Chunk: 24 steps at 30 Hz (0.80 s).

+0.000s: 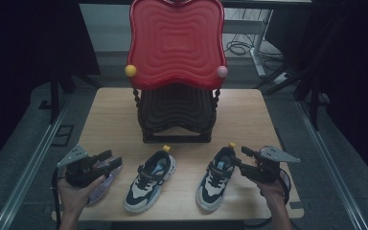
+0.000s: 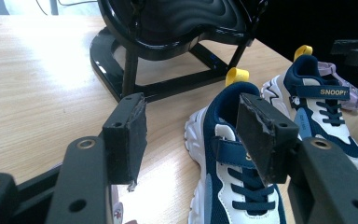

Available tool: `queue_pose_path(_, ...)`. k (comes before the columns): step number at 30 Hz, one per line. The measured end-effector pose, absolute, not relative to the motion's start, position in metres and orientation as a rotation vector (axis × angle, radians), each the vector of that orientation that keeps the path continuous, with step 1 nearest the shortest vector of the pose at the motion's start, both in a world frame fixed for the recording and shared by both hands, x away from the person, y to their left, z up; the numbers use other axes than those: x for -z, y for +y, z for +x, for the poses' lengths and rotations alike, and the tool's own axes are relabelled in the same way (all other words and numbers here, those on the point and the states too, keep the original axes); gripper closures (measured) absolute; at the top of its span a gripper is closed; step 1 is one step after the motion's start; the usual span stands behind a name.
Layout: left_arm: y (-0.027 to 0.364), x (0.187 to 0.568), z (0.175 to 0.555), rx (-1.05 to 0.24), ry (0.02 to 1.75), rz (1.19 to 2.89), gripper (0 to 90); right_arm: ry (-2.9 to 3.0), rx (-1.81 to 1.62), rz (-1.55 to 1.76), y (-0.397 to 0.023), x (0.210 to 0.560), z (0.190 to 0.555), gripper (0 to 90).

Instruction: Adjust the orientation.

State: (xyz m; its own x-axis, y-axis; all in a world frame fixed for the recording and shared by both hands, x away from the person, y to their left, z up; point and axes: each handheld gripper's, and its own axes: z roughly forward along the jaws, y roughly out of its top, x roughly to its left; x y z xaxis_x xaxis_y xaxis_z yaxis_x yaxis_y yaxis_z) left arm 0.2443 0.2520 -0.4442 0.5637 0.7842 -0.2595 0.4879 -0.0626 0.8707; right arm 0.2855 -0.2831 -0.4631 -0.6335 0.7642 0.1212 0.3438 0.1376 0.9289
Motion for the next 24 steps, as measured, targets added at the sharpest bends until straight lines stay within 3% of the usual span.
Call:
queue_pose_path(8, 0.252, 0.438, 0.236, -0.346, 1.071, 1.710, 51.0, 2.045, -1.616, 1.068, -0.285, 0.464, 0.285, 37.7)
queue_pose_path(10, 0.254, 0.439, 0.235, -0.333, 1.080, 1.698, 56.8, 2.038, -1.631, 1.073, -0.286, 0.462, 0.285, 37.7)
queue_pose_path(13, 0.253, 0.443, 0.234, -0.344, 1.118, 1.738, 77.7, 2.028, -1.629, 1.109, -0.292, 0.462, 0.289, 37.6)
queue_pose_path(16, 0.249, 0.443, 0.231, -0.363, 1.131, 1.765, 88.1, 2.007, -1.643, 1.132, -0.295, 0.463, 0.291, 37.6)
queue_pose_path(24, 0.257, 0.462, 0.213, -0.369, 1.224, 1.854, 90.0, 1.933, -1.654, 1.267, -0.303, 0.465, 0.294, 37.4)
